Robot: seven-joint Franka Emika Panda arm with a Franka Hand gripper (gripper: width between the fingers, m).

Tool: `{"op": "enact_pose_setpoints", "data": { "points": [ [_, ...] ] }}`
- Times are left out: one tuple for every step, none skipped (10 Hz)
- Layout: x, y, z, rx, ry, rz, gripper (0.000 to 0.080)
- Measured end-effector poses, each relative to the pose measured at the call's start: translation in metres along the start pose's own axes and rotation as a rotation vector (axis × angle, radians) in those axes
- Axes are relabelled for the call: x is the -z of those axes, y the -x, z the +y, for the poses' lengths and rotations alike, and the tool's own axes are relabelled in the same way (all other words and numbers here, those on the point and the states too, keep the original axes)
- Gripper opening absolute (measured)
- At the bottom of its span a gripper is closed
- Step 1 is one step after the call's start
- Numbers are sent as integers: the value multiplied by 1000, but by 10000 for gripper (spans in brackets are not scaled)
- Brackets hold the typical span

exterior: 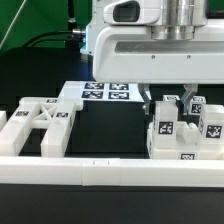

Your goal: Assemble chair

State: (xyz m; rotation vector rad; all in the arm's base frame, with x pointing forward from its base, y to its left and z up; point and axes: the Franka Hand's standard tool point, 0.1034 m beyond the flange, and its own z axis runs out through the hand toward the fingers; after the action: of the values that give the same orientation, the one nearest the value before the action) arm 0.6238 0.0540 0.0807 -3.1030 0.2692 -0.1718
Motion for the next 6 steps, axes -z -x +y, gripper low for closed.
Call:
{"op": "enact_pose_setpoints", "data": {
  "points": [
    [0,0,-1,-152,3,6,288],
    [0,-2,0,-280,-7,11,288],
    [-1,-2,1,-436,-16,14,288],
    [-1,-2,1,-567,-13,16,288],
    [-1,-2,2,-666,-23,14,288],
    [-1,-3,4,-760,-32,11,288]
  ]
}}
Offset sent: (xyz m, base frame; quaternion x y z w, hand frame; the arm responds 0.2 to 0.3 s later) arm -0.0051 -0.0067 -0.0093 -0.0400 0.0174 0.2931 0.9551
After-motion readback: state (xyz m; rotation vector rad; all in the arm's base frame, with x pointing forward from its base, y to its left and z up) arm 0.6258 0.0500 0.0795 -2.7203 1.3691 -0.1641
